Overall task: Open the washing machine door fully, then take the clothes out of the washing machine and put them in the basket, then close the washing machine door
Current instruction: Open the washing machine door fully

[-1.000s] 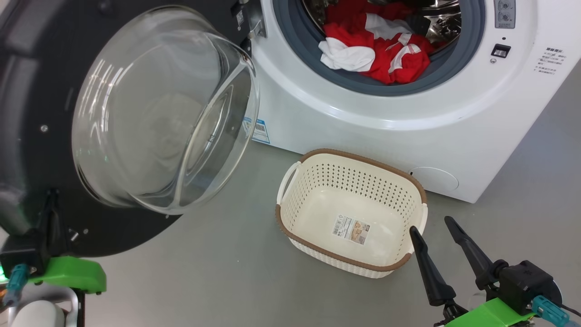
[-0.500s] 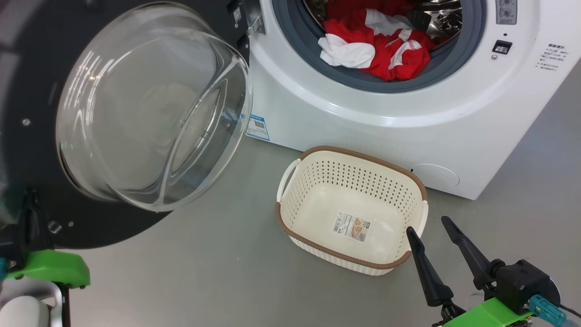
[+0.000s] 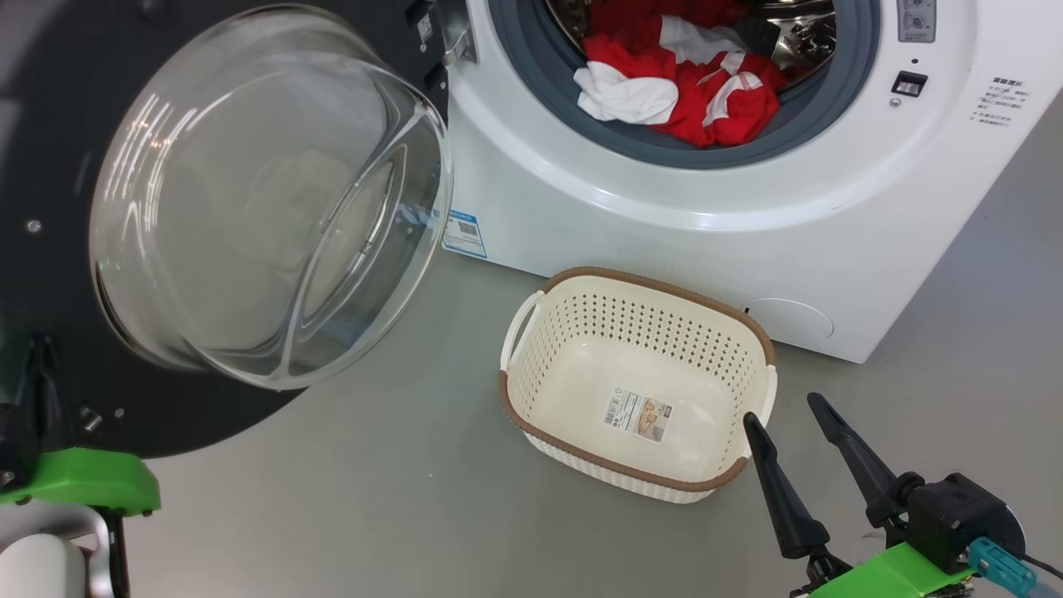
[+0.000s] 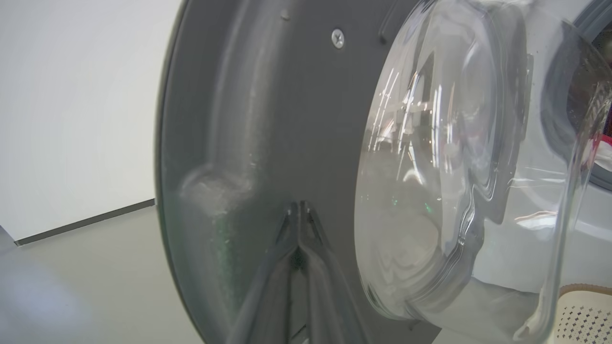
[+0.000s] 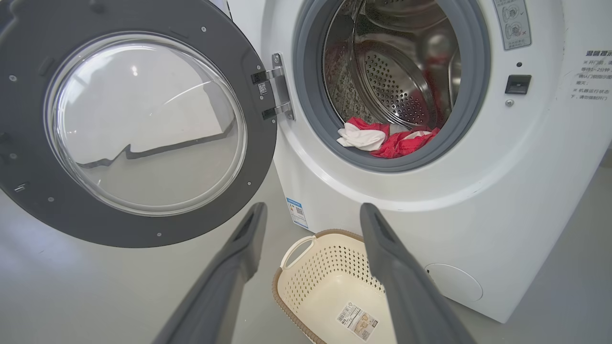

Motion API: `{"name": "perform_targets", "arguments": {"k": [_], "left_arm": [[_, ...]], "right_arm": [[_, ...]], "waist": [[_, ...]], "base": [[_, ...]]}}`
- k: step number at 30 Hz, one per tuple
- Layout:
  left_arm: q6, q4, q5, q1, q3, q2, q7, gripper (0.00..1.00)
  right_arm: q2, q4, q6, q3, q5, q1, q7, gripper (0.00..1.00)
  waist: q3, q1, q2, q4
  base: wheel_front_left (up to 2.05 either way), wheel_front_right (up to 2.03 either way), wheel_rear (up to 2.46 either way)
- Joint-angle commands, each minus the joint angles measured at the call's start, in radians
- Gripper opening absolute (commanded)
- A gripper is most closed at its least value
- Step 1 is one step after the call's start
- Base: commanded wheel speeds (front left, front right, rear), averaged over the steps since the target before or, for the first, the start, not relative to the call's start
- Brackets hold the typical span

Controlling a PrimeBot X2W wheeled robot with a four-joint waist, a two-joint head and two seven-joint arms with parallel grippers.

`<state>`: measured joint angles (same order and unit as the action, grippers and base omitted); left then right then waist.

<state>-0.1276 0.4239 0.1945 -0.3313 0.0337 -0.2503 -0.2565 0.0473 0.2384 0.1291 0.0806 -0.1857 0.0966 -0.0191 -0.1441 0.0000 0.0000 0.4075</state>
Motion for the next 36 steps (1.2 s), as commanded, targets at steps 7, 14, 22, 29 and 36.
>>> {"name": "perform_targets", "arguments": {"k": [7, 14, 22, 29, 36], "left_arm": [[0.005, -0.103, -0.026, 0.027, 0.053, -0.007, -0.005, 0.50], [0.026, -0.209, -0.032, 0.076, 0.051, 0.036, -0.005, 1.00], [0.070, -0.357, -0.028, 0.130, 0.014, 0.092, -0.005, 1.00], [0.102, -0.439, -0.020, 0.165, -0.040, 0.127, -0.005, 1.00], [0.136, -0.458, -0.026, 0.183, -0.100, 0.138, -0.005, 1.00]], "right_arm": [[0.003, 0.016, 0.002, 0.022, -0.015, -0.036, -0.022, 1.00], [0.003, -0.004, 0.002, 0.018, -0.031, -0.032, -0.049, 1.00], [0.003, -0.031, 0.002, 0.018, -0.051, -0.038, -0.092, 1.00], [0.003, -0.058, 0.002, 0.020, -0.065, -0.046, -0.132, 1.00], [0.003, -0.082, 0.002, 0.025, -0.067, -0.053, -0.166, 1.00]], "waist": [[0.008, 0.0000, 0.0000, -0.013], [0.018, 0.0000, 0.0000, -0.026], [0.033, 0.0000, 0.0000, -0.059], [0.038, 0.0000, 0.0000, -0.100], [0.048, 0.0000, 0.0000, -0.156]], "base": [[0.00, 0.00, 0.00], [0.00, 0.00, 0.00], [0.00, 0.00, 0.00], [0.00, 0.00, 0.00], [0.00, 0.00, 0.00]]}}
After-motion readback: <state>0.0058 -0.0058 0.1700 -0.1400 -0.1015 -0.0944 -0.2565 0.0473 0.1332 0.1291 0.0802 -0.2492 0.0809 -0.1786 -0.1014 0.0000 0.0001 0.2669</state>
